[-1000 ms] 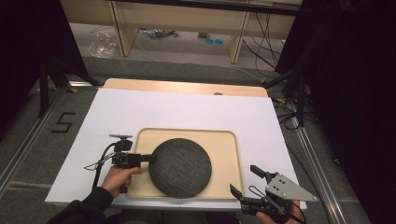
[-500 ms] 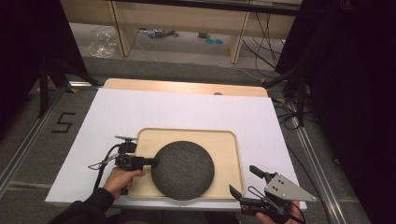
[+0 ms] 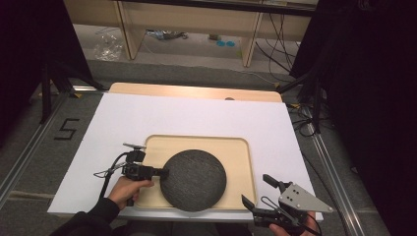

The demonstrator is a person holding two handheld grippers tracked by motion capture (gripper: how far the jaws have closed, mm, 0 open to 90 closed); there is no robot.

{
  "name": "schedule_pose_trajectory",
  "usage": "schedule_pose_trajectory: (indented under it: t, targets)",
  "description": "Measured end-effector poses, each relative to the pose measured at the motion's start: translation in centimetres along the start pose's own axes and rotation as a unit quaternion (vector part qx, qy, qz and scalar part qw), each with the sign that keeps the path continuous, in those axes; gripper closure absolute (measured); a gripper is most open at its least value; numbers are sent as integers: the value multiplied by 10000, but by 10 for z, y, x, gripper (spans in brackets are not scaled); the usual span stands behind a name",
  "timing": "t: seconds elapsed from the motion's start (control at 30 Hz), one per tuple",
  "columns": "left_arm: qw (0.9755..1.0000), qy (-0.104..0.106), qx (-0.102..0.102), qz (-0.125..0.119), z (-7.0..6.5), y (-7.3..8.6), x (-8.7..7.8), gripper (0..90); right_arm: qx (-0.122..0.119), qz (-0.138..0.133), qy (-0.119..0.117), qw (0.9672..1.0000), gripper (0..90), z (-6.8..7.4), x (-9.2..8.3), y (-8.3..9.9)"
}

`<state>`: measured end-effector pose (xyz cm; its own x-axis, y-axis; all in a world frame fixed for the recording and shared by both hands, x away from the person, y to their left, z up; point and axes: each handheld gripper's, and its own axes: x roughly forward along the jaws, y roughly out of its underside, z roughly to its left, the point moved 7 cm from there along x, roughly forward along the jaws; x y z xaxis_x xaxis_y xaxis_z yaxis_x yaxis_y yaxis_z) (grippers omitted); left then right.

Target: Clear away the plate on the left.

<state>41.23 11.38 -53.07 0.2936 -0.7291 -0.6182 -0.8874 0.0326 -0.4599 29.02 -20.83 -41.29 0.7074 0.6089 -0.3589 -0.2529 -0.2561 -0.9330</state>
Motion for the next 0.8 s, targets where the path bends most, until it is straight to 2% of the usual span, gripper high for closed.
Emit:
schedule_pose_trajectory:
  t: [0.2, 0.3, 0.33, 0.4, 0.6, 0.7, 0.73, 0.77, 0.8]
  targets:
    - [10000, 5, 11, -46, 0, -2, -3, 595, -1, -59, -1, 10000, 152, 0, 1, -1]
    - [9999, 57, -10, -157, -1, -4, -6, 586, 3, 5, 2, 10000, 152, 0, 0, 0]
    - [9998, 72, 14, -161, -1, -4, -7, 582, 5, -57, 0, 10000, 152, 0, 1, 0]
    - [9998, 79, 21, -170, -1, -5, -9, 575, 44, 38, -26, 10000, 152, 1, 0, 1]
    - [9998, 2, 62, -176, 1, -6, -12, 530, 8, -47, -7, 10000, 152, 1, 1, 0]
    - [9999, -80, 56, -131, 4, -7, -14, 485, 40, 36, -22, 10000, 152, 1, -1, 1]
    - [9999, -75, 51, -138, 4, -7, -14, 477, 39, -25, -34, 10000, 152, 1, 0, 0]
    - [9998, -59, 65, -182, 4, -8, -15, 471, 44, 36, -33, 10000, 152, 1, -1, 1]
    - [9998, -73, 39, -198, 4, -8, -16, 458, 8, -56, -7, 10000, 152, 0, 1, 0]
